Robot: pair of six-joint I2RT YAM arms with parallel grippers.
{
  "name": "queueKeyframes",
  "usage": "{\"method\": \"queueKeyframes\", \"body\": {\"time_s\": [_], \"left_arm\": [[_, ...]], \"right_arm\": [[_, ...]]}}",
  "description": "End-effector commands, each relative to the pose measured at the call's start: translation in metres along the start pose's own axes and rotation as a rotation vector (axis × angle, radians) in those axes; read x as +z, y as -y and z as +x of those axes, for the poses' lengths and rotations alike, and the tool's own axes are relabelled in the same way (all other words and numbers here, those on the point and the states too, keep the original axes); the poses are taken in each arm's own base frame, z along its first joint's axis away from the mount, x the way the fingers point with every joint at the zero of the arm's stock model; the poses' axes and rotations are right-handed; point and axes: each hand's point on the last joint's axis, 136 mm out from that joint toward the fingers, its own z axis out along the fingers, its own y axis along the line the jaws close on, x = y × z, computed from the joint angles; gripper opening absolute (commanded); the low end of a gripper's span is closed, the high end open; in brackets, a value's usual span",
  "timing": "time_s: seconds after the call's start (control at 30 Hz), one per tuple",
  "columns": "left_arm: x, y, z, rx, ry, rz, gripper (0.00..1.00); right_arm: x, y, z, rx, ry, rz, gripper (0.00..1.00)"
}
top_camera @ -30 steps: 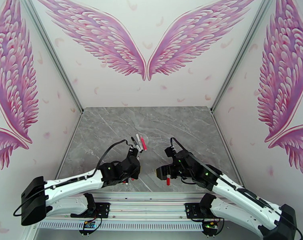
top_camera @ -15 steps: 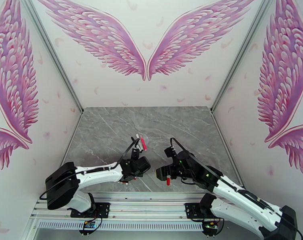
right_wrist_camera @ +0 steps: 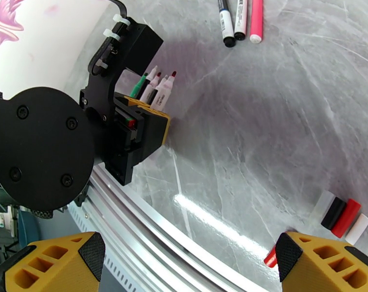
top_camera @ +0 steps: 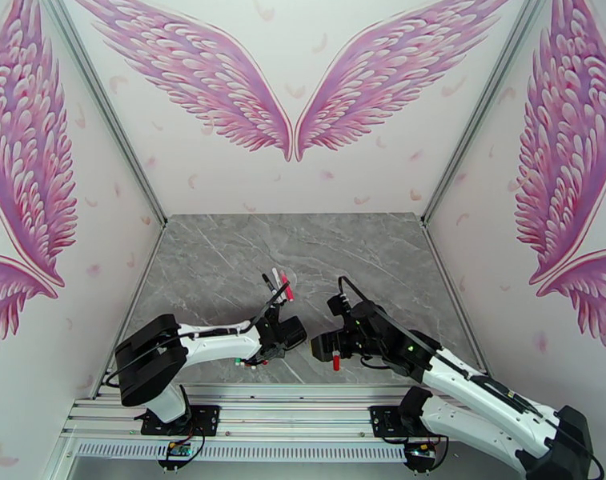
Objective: Open the pen caps
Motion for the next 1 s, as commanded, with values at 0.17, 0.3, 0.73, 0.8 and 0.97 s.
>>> {"method": "queueKeyframes", "body": {"time_s": [0.17,0.3,0.73,0.8,0.97], "left_arm": [[0.0035,-0.0053,0.0012,-0.023,-0.003,-0.048,0.16],[0.0053,-0.0062,0.0037,-0.028,-0.010,-0.056,0.18],[0.0055,-0.0097,0.0067,-0.048,-0.019,-0.071,0.27],[0.0046,-0.0106,0.0063,-0.046,-0.019,-0.076,0.27],[-0.0026,-0.0118,0.0014,-0.050,-0.008,-0.080,0.27]], "right_arm": [[0.0073,0.0033,-0.0007,0.026,0.005,0.009,0.99],[0.0077,0.0038,-0.0005,0.031,0.006,0.008,0.99],[0.0106,0.0037,0.0007,0.031,0.000,0.004,0.99],[0.0111,0.0042,0.0008,0.031,-0.002,0.007,0.99],[0.0112,0.0052,0.0016,0.029,-0.003,0.010,0.99]]}}
